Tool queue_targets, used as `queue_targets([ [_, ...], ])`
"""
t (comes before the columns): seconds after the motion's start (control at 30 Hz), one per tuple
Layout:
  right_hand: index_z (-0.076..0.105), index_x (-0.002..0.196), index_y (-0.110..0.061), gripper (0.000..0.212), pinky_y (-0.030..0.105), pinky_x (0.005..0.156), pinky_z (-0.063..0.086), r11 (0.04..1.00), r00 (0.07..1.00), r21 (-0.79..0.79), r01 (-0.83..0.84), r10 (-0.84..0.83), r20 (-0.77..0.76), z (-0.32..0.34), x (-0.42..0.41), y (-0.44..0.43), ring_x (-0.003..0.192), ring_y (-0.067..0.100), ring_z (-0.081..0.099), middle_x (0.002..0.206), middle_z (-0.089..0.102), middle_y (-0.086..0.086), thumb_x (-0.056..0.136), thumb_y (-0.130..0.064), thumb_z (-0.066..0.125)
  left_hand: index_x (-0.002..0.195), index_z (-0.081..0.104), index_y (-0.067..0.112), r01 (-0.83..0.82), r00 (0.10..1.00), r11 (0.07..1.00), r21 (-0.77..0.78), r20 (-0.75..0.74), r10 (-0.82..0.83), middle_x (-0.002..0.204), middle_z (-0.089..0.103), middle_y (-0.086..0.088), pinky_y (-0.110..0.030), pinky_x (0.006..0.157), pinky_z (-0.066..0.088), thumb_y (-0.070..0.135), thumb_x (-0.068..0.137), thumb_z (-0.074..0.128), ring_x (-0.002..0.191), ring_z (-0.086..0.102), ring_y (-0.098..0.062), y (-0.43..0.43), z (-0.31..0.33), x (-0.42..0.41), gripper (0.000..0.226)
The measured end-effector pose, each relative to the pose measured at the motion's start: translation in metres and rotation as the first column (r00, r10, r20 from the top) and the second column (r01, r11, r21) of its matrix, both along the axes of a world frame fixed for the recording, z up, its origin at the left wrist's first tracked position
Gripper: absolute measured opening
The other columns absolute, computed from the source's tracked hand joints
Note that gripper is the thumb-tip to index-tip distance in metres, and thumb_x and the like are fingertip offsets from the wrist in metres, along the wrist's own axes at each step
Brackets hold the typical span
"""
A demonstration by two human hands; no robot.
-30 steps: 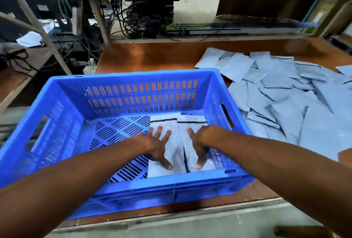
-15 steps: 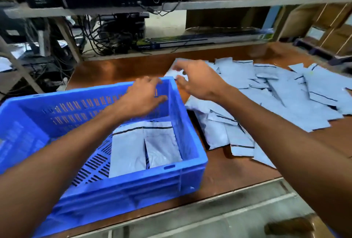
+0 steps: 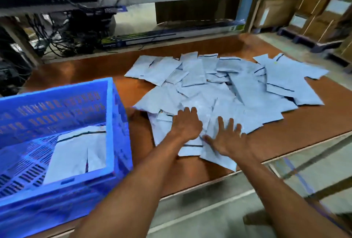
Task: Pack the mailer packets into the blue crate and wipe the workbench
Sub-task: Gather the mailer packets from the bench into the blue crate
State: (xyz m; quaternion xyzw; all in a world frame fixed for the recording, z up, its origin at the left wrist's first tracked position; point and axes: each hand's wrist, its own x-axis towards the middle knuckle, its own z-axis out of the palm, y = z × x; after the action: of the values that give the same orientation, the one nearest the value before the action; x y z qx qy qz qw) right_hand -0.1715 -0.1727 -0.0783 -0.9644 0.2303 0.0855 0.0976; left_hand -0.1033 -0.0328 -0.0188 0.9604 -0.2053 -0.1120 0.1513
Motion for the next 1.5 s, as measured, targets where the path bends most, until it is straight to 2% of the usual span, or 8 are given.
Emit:
queue_targets([
  [0.1, -0.009, 0.155, -0.031, 0.089, 0.057, 0.117, 0.004, 0.996, 0.996, 0.01, -0.093, 0.093, 0.012, -0.016, -0.003, -0.009, 0.148, 0.04, -0.008, 0.163, -0.011, 0.01, 0.09, -0.069, 0.038, 0.151, 0.026, 0.018, -0.008, 0.999, 1.0, 0.011, 0.031, 0.008, 0.158, 0.023, -0.01, -0.046, 0.112, 0.026, 0.041, 0.099, 0.043, 0.14, 0.029, -0.034, -0.023, -0.03, 0.001, 0.059],
  [0.27, 0.004, 0.156, -0.019, 0.081, 0.053, 0.119, 0.009, 0.984, 0.973, -0.054, -0.169, 0.175, 0.147, -0.012, -0.003, -0.062, 0.149, 0.034, 0.005, 0.163, 0.007, 0.011, 0.09, -0.036, 0.048, 0.157, 0.002, 0.019, -0.149, 0.989, 0.985, 0.086, 0.031, 0.146, 0.164, -0.008, -0.012, -0.056, 0.118, 0.002, 0.072, 0.091, 0.033, 0.149, -0.002, -0.04, -0.056, -0.047, 0.011, 0.09],
  [0.4, 0.02, 0.154, -0.024, 0.072, 0.056, 0.118, 0.01, 0.955, 0.942, -0.149, -0.256, 0.281, 0.183, -0.019, -0.008, -0.086, 0.148, 0.037, 0.008, 0.163, 0.014, 0.01, 0.089, -0.054, 0.015, 0.155, -0.015, 0.02, -0.256, 0.967, 0.963, 0.085, 0.032, 0.254, 0.16, -0.02, -0.019, -0.059, 0.118, -0.002, 0.081, 0.081, 0.039, 0.146, -0.012, -0.048, -0.067, -0.05, 0.022, 0.11],
  [0.67, 0.008, 0.155, -0.033, 0.073, 0.051, 0.119, 0.018, 0.963, 0.948, -0.154, -0.219, 0.248, 0.2, -0.034, -0.024, -0.083, 0.15, 0.032, 0.009, 0.164, 0.01, 0.005, 0.092, -0.069, 0.014, 0.155, -0.01, 0.033, -0.082, 0.996, 0.987, 0.137, 0.05, 0.075, 0.163, -0.016, -0.005, -0.055, 0.119, 0.001, 0.038, 0.086, 0.068, 0.149, -0.004, -0.04, -0.031, -0.058, 0.035, 0.104],
  [0.87, 0.036, 0.15, -0.024, 0.065, 0.052, 0.116, 0.023, 0.969, 0.946, -0.126, -0.212, 0.236, 0.222, -0.041, -0.03, -0.054, 0.147, 0.033, 0.022, 0.157, 0.033, 0.006, 0.098, -0.056, 0.016, 0.155, -0.015, 0.028, 0.028, 0.999, 0.998, 0.057, 0.031, -0.03, 0.16, -0.026, -0.01, -0.053, 0.12, -0.004, 0.076, 0.088, 0.033, 0.147, -0.019, -0.04, -0.035, -0.083, -0.013, 0.095],
  [1.07, 0.044, 0.146, -0.02, 0.069, 0.048, 0.117, 0.022, 0.978, 0.927, -0.068, -0.196, 0.207, 0.314, -0.029, -0.037, -0.049, 0.147, 0.026, 0.023, 0.155, 0.038, 0.0, 0.096, -0.048, 0.005, 0.156, -0.005, 0.011, 0.138, 0.979, 0.988, 0.072, 0.142, -0.148, 0.16, -0.019, -0.019, -0.055, 0.12, 0.009, 0.015, 0.097, 0.044, 0.147, -0.009, -0.046, -0.03, -0.084, -0.035, 0.077],
  [1.33, 0.043, 0.146, -0.013, 0.053, 0.045, 0.119, 0.019, 0.961, 0.621, 0.003, -0.277, 0.176, 0.763, 0.109, 0.007, 0.034, 0.147, 0.027, 0.025, 0.155, 0.036, 0.007, 0.103, -0.037, 0.027, 0.156, -0.003, 0.011, -0.119, 0.821, 0.993, 0.013, 0.564, 0.091, 0.163, -0.011, -0.014, -0.062, 0.115, 0.008, -0.003, 0.091, 0.035, 0.147, -0.007, -0.048, 0.049, 0.101, -0.023, 0.076],
  [1.5, 0.047, 0.143, -0.007, 0.049, 0.042, 0.119, 0.02, 0.831, 0.43, -0.069, -0.552, 0.355, 0.83, 0.179, 0.029, 0.168, 0.144, 0.029, 0.031, 0.151, 0.041, 0.012, 0.102, -0.031, 0.034, 0.156, 0.0, 0.015, -0.304, 0.78, 0.949, 0.09, 0.595, 0.193, 0.164, -0.01, -0.007, -0.068, 0.11, 0.016, -0.007, 0.083, 0.044, 0.146, -0.009, -0.046, 0.212, 0.16, -0.018, 0.088],
])
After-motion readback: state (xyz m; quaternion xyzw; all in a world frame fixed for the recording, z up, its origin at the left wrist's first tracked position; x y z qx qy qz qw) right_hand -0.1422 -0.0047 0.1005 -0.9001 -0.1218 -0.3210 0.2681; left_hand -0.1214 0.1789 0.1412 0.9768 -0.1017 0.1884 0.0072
